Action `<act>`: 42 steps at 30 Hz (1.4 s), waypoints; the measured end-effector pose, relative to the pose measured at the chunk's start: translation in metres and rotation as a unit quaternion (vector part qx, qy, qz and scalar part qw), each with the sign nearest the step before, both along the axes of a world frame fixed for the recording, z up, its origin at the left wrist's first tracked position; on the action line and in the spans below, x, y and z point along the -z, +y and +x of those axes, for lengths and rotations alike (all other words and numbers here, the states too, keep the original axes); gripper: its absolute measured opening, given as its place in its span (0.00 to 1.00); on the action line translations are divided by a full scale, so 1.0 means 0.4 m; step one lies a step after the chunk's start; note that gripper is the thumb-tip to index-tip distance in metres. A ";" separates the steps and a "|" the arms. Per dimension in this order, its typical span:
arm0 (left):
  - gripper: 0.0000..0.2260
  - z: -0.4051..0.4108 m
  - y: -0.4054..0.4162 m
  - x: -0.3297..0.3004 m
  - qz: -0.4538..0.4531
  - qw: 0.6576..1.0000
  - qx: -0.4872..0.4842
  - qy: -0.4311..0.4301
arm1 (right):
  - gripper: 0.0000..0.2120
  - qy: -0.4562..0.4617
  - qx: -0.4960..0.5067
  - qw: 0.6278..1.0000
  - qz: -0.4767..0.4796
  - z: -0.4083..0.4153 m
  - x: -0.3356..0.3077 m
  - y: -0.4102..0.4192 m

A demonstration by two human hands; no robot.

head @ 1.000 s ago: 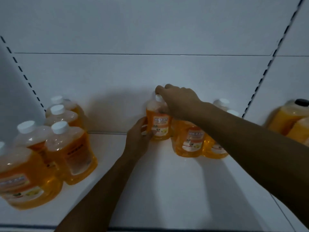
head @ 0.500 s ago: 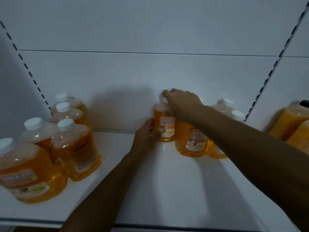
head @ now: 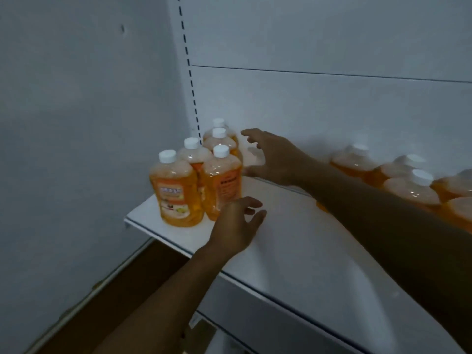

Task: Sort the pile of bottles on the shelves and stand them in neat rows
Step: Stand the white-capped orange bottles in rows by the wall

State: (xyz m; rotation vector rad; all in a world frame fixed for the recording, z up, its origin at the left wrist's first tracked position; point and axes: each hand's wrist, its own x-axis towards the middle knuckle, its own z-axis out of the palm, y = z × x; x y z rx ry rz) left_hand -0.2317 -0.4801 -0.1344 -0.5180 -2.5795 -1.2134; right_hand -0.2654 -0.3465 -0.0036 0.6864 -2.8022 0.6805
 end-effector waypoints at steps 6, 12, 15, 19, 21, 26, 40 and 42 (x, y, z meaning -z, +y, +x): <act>0.13 0.044 -0.113 0.008 0.044 0.999 -0.018 0.004 | 0.44 -0.031 -0.095 0.995 0.005 -0.044 0.031 -0.079; 0.05 0.058 -0.142 0.021 0.043 0.998 -0.037 0.001 | 0.32 0.011 -0.092 0.996 -0.002 -0.035 0.024 -0.066; 0.15 0.056 -0.114 0.024 0.048 0.997 -0.060 0.009 | 0.31 0.035 0.038 0.997 0.051 -0.016 0.019 -0.044; 0.32 0.048 -0.030 0.017 0.050 0.996 -0.074 0.017 | 0.27 0.027 0.151 0.988 0.023 0.016 -0.005 0.005; 0.43 0.044 0.033 0.007 0.014 0.996 -0.086 -0.016 | 0.25 -0.016 0.183 0.983 -0.019 0.036 -0.024 0.033; 0.37 0.024 0.138 -0.032 0.111 0.993 -0.021 -0.030 | 0.27 -0.052 0.224 0.973 -0.010 0.083 -0.075 0.120; 0.26 -0.075 0.259 -0.025 0.148 0.925 0.302 -0.177 | 0.24 -0.064 0.199 0.972 0.110 0.196 -0.078 0.360; 0.28 -0.091 0.279 -0.019 0.128 0.936 0.287 -0.157 | 0.23 -0.052 0.214 0.968 0.119 0.201 -0.068 0.360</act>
